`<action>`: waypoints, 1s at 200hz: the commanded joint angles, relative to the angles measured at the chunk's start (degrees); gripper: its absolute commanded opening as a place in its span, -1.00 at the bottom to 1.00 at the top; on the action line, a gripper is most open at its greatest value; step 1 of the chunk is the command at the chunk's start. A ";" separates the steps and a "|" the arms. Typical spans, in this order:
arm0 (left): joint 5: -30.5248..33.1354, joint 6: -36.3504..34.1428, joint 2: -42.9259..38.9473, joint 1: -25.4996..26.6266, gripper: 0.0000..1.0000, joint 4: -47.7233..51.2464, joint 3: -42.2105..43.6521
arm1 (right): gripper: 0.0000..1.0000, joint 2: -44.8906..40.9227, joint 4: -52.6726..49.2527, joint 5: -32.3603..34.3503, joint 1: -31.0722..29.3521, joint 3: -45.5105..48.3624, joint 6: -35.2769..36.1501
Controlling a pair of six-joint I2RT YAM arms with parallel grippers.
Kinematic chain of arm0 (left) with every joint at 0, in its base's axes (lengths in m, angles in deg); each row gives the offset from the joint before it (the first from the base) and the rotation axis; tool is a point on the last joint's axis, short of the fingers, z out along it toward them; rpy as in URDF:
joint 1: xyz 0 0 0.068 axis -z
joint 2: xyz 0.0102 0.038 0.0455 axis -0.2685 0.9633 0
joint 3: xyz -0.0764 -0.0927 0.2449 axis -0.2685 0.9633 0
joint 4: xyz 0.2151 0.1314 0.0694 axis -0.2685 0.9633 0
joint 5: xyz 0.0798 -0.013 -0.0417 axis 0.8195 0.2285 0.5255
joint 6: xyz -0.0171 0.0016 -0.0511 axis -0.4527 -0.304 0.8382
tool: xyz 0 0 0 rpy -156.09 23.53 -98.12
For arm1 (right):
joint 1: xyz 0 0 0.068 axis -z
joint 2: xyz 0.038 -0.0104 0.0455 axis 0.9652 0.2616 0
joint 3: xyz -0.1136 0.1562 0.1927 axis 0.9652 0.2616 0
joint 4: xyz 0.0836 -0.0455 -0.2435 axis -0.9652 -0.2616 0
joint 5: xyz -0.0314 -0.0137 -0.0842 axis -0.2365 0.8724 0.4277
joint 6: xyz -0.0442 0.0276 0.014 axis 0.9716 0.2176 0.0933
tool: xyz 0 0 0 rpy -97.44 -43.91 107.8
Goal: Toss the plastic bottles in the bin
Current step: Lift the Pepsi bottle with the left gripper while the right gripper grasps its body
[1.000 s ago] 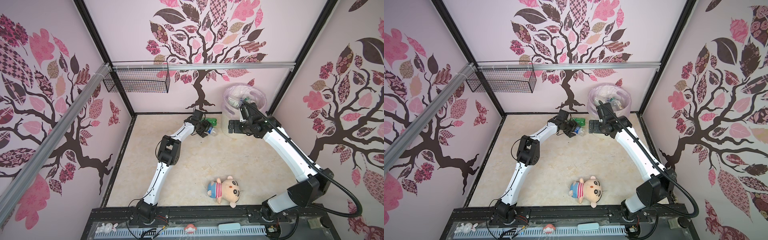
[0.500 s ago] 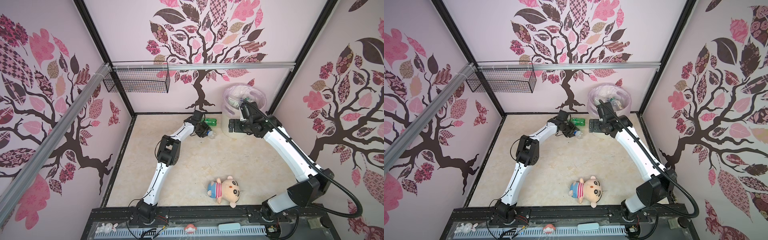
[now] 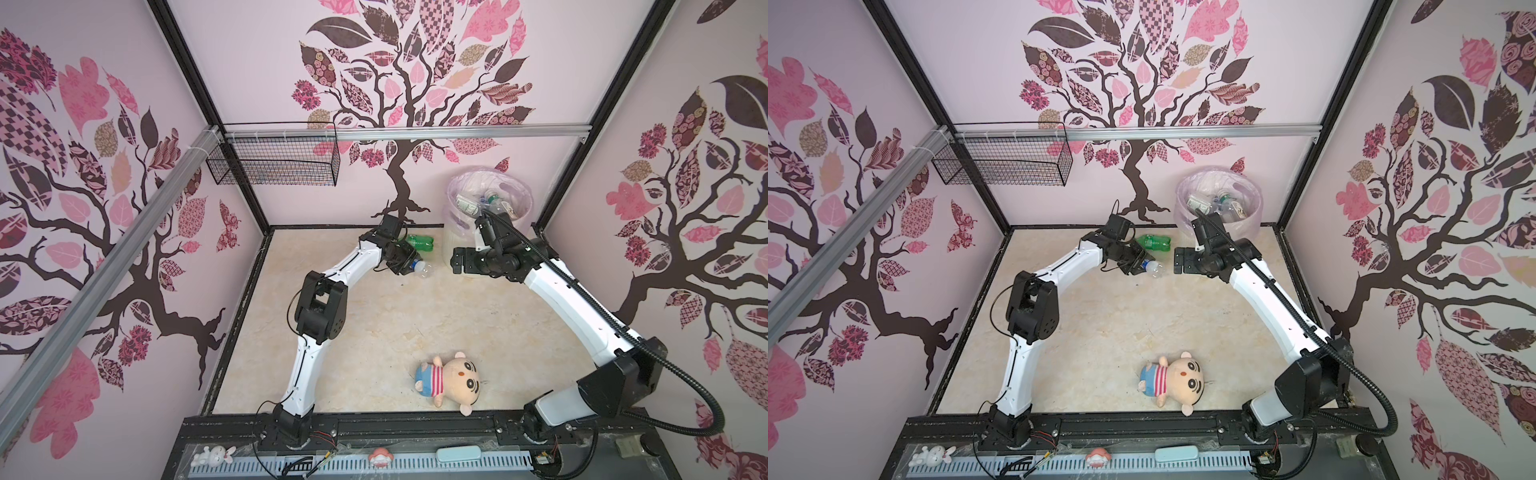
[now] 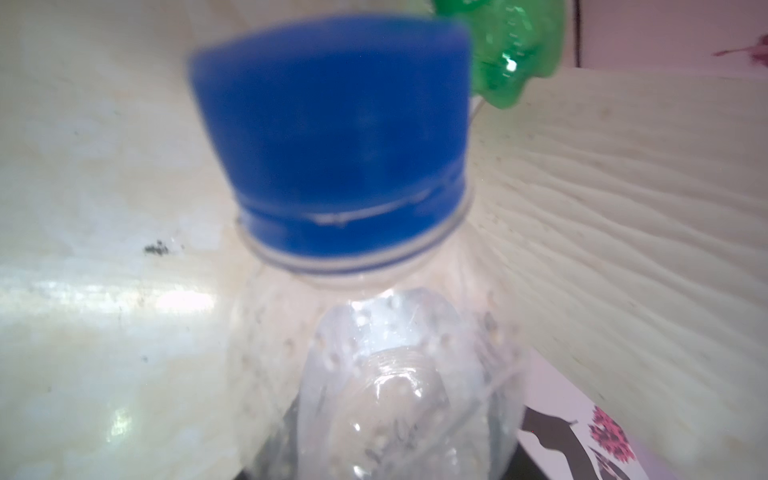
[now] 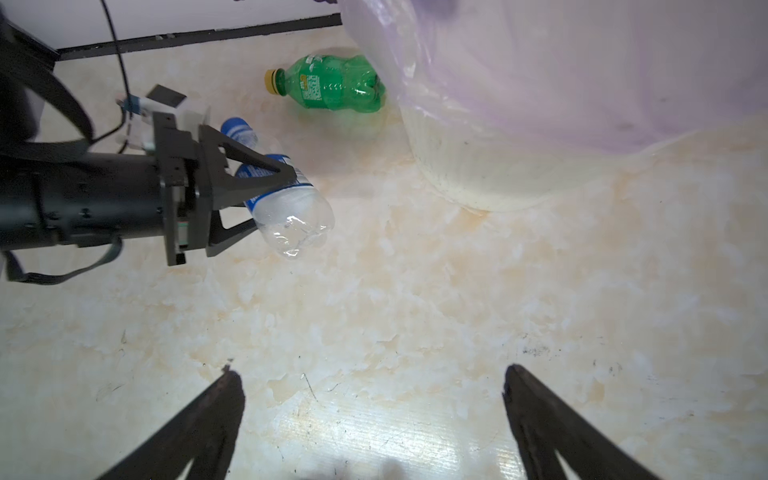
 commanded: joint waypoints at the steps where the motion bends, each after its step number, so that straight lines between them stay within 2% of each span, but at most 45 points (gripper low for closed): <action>1: -3.53 3.01 -6.25 0.32 -0.16 -3.75 5.34 | 0.99 -3.30 3.11 -5.13 -0.32 0.89 -1.07; 43: -5.66 5.17 -16.52 1.42 -0.15 -5.57 12.68 | 0.99 -3.37 6.88 -10.93 -0.35 1.14 -1.77; 98: -7.38 7.35 -24.80 2.56 -0.14 -7.13 17.85 | 0.99 -3.78 13.57 -19.45 -0.35 2.77 -3.12; 150: -8.10 7.78 -25.95 2.67 -0.14 -7.15 17.67 | 0.95 -6.01 18.21 -24.50 -0.35 6.54 -5.09; 200: -9.80 9.19 -23.40 3.45 -0.14 -6.87 12.35 | 0.81 -6.13 20.75 -27.01 -0.35 8.81 -6.68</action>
